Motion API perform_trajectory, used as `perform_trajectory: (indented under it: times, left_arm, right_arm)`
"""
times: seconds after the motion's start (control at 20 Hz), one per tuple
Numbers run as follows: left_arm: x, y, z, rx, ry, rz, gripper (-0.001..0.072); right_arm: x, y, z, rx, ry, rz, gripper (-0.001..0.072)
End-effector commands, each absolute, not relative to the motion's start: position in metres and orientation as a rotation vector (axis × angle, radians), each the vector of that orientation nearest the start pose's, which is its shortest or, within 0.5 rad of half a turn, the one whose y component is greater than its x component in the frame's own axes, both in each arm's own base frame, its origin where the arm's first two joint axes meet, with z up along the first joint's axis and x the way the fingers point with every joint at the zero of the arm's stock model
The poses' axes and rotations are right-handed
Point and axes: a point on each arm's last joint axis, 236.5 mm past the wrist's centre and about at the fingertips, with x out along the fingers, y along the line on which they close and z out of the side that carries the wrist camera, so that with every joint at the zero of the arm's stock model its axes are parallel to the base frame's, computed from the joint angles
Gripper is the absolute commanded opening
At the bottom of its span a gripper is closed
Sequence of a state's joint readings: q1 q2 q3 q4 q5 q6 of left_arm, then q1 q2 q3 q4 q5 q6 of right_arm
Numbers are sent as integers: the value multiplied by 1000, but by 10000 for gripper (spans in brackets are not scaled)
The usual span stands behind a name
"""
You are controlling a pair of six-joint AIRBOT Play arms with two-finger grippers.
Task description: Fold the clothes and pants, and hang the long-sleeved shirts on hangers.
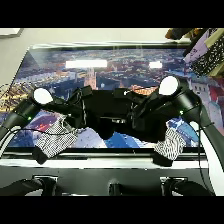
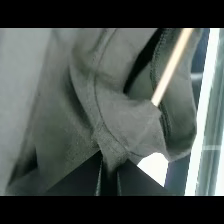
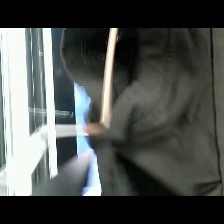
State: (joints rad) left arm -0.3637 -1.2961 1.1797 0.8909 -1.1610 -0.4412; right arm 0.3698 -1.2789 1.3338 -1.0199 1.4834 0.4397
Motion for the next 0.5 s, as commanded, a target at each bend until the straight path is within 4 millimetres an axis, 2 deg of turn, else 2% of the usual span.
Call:
perform_trajectory:
  times: [0.0, 0.15, 0.3, 0.45]
  left_arm:
    - [326, -268, 75, 488, 751, -1261, 22]
    - [325, -269, 90, 475, 747, -1262, 22]
    - [324, -271, 107, 431, 765, -1248, 22]
    - [308, -269, 124, 393, 834, -1273, 22]
  right_arm:
    - [297, 213, 93, -614, 922, 1303, 399]
    - [320, 156, 124, -516, 894, 1102, 428]
    - [329, 99, 153, -447, 846, 927, 429]
    - [328, 59, 158, -438, 846, 842, 429]
